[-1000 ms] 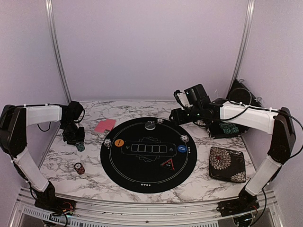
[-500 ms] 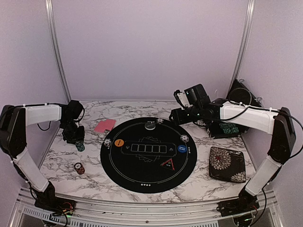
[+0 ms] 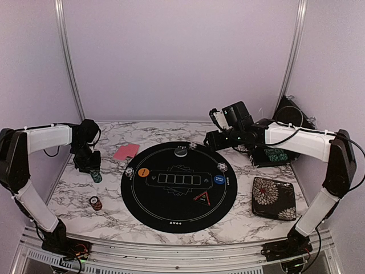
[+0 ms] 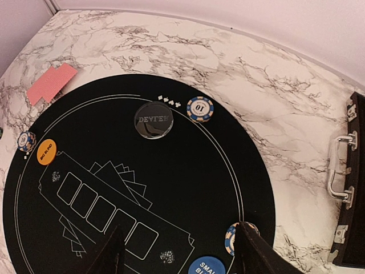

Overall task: Distribute texas hold em gaming equipment
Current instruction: Pick up the pile of poker chips from the pile of poker chips, then place the poker chips pile at the community card area.

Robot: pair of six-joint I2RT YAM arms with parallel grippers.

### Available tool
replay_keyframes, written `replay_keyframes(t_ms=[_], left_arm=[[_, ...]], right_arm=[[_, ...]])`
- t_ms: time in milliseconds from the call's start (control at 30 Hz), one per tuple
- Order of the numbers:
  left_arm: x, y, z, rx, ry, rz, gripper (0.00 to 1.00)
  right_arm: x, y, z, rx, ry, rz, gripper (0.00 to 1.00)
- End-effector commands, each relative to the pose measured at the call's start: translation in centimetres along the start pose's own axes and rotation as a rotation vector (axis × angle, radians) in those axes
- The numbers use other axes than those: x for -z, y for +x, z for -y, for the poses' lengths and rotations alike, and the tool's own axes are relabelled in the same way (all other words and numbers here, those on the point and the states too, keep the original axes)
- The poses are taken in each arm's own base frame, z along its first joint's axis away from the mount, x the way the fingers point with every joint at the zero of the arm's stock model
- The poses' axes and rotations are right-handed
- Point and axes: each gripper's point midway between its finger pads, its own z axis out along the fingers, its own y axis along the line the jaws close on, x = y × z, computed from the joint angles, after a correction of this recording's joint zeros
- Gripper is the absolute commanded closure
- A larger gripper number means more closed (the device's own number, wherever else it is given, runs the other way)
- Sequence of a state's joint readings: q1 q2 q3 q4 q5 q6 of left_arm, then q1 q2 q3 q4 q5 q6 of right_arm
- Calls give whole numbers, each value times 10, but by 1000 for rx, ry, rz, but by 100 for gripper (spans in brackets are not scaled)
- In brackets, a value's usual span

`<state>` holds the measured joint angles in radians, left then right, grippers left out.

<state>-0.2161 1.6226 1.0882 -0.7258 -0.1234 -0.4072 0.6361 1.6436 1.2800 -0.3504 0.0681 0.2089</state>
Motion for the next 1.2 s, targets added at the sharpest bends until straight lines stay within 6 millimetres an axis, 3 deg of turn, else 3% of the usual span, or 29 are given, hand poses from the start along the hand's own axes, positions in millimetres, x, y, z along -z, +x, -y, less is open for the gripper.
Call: replay_keyframes(t_ms=[0,167,500,833,1167], left_arm=[[21,-5,6,3,13,33,65],[27,-4,23,-15,31,42,65],[37,7,76,-79,72,54,65],[42,24,157,-185,130,60,65],[32,38,244,-310,180,48,66]], right_arm=[[-2,-7,1,-6,-10,24,37],[-2,-5,3,-7,-11,22,37],[1,4,14,-17,-6,18,37],[4,16,30,-32,39,-1,37],[15,24,35,-62,58,-9,37]])
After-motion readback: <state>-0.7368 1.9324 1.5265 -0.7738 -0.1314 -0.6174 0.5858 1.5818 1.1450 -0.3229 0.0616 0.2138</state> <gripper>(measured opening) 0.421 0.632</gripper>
